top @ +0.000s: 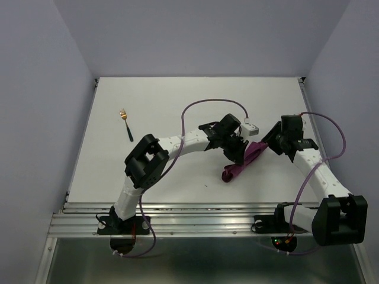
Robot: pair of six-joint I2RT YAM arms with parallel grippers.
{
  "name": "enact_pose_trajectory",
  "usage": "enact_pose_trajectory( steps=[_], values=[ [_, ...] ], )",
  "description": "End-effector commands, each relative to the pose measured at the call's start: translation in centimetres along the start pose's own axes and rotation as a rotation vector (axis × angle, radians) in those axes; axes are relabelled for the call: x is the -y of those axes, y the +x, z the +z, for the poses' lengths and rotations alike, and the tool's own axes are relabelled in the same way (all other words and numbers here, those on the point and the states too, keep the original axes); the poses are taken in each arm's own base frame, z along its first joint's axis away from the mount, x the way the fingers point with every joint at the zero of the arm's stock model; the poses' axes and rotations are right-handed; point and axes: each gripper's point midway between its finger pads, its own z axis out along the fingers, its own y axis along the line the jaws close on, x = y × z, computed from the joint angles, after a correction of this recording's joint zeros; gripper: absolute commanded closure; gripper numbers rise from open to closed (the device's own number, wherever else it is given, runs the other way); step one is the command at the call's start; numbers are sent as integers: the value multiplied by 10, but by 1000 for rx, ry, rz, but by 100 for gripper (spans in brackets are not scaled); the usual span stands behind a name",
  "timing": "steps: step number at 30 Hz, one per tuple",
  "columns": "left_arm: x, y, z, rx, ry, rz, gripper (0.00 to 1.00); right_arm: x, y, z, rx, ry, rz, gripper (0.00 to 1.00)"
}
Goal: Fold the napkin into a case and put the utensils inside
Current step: Turn over the smaller rectangle-folded napkin at the center of the board.
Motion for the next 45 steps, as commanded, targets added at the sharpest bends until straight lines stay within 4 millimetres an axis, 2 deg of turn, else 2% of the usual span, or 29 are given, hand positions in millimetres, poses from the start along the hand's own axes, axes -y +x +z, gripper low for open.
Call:
enact_pose_trajectory(
  steps=[1, 6, 13, 20, 24, 45],
  values=[
    [37, -29, -26, 102, 152, 64, 100, -11, -30, -11, 86, -22, 24, 48],
    [42, -23, -33, 125, 354, -5, 100, -8, -38, -17, 106, -15, 32, 46],
    [15, -18, -39, 162, 435, -101, 100, 2, -43, -24, 118, 2, 35, 45],
    [-17, -16, -45, 203, 413, -163, 100, 1, -38, -22, 94, -4, 28, 45],
    [-31, -6, -44, 202, 418, -207, 100, 2, -40, -21, 95, 0, 25, 46],
    [-89, 15, -48, 218, 306, -314, 100, 6, -34, -14, 69, 15, 12, 45]
  ],
)
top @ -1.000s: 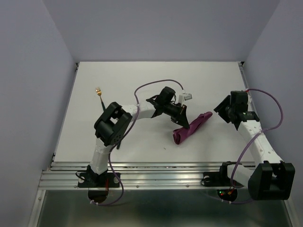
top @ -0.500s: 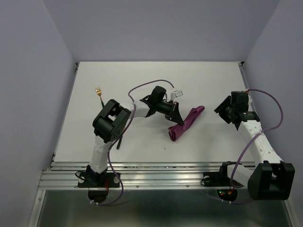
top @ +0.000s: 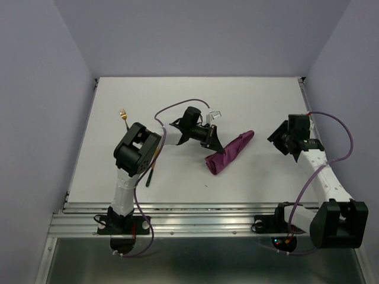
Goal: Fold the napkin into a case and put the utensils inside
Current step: Turn over the smaller rectangle-folded napkin at the center of the board.
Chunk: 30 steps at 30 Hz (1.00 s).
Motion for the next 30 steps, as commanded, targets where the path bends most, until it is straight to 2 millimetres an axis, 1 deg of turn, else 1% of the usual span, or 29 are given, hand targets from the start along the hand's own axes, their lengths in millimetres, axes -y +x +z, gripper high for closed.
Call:
enact_pose_trajectory(
  steps=[1, 9, 15, 16, 17, 19, 20, 21, 23, 24, 26, 29, 30],
  values=[
    [-11, -3, -6, 18, -17, 12, 100, -9, -14, -3, 30, -22, -8, 45],
    [-27, -5, -13, 34, -56, -19, 97, -7, -13, -4, 31, -18, -12, 45],
    [-39, -5, -20, 46, -84, -40, 87, -7, -13, -5, 33, -20, -15, 45],
    [-43, -8, -24, 57, -95, -42, 84, -6, -13, -4, 33, -18, -15, 45],
    [-45, -7, -25, 53, -101, -50, 81, -7, -13, -4, 33, -20, -15, 45],
    [-50, -9, -30, 63, -119, -53, 78, -6, -12, -4, 31, -18, -15, 45],
    [-52, -9, -32, 66, -126, -56, 75, -6, -13, -4, 32, -19, -14, 45],
    [-55, -8, -34, 66, -138, -63, 66, -6, -12, -4, 30, -19, -14, 45],
    [-60, -9, -39, 76, -157, -71, 54, -6, -13, -4, 32, -19, -14, 45],
    [-61, -8, -41, 77, -162, -80, 42, -6, -13, -4, 32, -19, -12, 45],
    [-64, -10, -48, 90, -170, -94, 35, -5, -12, -4, 34, -15, -12, 45],
    [-68, -13, -59, 119, -200, -105, 32, -3, -11, -3, 32, -10, -23, 45],
    [-71, -18, -66, 138, -215, -108, 32, -5, -12, -4, 31, -20, -38, 45]
  ],
)
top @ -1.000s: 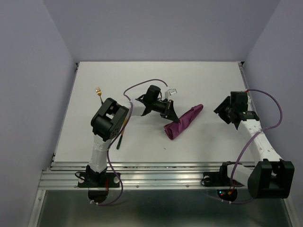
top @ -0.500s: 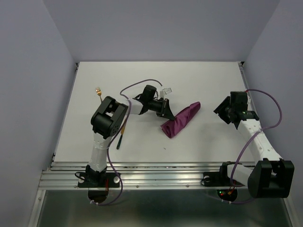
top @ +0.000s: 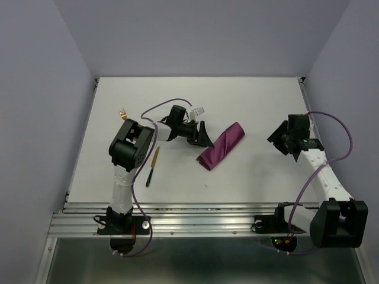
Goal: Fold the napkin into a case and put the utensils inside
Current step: Turn over the smaller rectangle-folded napkin at the center of the board.
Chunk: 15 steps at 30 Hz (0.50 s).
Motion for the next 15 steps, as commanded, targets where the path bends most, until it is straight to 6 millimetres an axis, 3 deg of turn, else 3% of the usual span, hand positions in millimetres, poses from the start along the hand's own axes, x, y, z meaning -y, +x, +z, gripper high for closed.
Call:
enact_pose_trajectory(
  steps=[1, 3, 5, 8, 9, 11, 13, 14, 15],
  values=[
    [-3, -17, -25, 74, -75, 18, 32, -8, -15, -7, 42, -35, -46, 46],
    [-6, -19, -33, 81, -133, 23, 33, -12, -19, -11, 64, -44, -91, 46],
    [-3, -34, -44, 126, -217, 61, 35, -23, -27, -15, 91, -66, -120, 46],
    [7, -41, -57, 152, -277, 85, 45, -46, -20, -9, 46, -111, -168, 50],
    [16, -44, -62, 164, -284, 95, 52, -57, -5, 1, -8, -123, -197, 56],
    [26, -40, -62, 164, -285, 104, 58, -80, 0, 3, -17, -160, -224, 62],
    [38, -35, -62, 161, -273, 101, 71, -99, 9, 8, -33, -192, -227, 68],
    [44, -30, -58, 148, -254, 93, 85, -111, 16, 15, -44, -217, -233, 70],
    [51, -24, -55, 130, -223, 91, 90, -117, 18, 19, -56, -234, -215, 71]
  ],
)
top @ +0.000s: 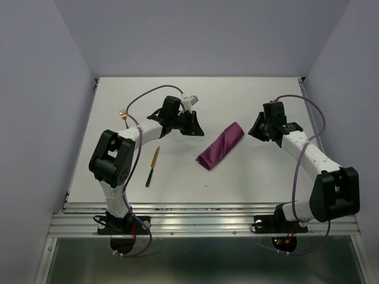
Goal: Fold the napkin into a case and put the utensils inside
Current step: Turn over the smaller rectangle-folded napkin at the center of the board.
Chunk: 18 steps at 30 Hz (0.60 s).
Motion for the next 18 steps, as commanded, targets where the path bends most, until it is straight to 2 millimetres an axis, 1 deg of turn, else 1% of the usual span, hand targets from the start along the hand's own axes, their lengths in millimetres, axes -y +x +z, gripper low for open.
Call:
enact_pose_trajectory(
  steps=[1, 2, 3, 4, 5, 6, 7, 8, 9, 10, 11, 12, 14, 15, 18],
  values=[
    [27, 20, -7, -42, 42, 8, 95, -43, -5, 18, 5, -108, 0, 74],
    [35, 27, -4, -63, 63, 12, 100, -50, -3, 24, -7, -121, 0, 76],
    [39, 33, -3, -80, 78, 13, 100, -59, -8, 27, -11, -143, 3, 77],
    [41, 41, 1, -104, 91, 11, 100, -61, -1, 40, -42, -136, -3, 78],
    [42, 46, 3, -117, 93, 11, 100, -66, -7, 38, -28, -145, -2, 79],
    [45, 54, 7, -137, 95, 15, 100, -69, -1, 48, -49, -138, -10, 79],
    [41, 60, 11, -151, 81, 6, 100, -73, -7, 51, -40, -143, -9, 79],
    [39, 62, 13, -154, 72, 5, 100, -75, -8, 56, -42, -142, -9, 79],
    [34, 64, 15, -154, 55, 0, 100, -73, -3, 67, -62, -126, -14, 78],
    [25, 67, 18, -153, 20, -2, 100, -77, -8, 69, -56, -130, -15, 78],
    [18, 68, 21, -154, -2, -2, 100, -78, -8, 75, -60, -125, -16, 78],
    [9, 70, 24, -166, -30, -1, 100, -74, -2, 88, -80, -103, -24, 78],
    [4, 75, 27, -183, -40, 0, 100, -79, -5, 97, -85, -99, -31, 78],
    [-2, 79, 30, -196, -54, -2, 100, -73, 4, 111, -113, -71, -34, 78],
    [-9, 81, 34, -209, -72, -3, 100, -67, 12, 126, -153, -25, -37, 78]
  ],
)
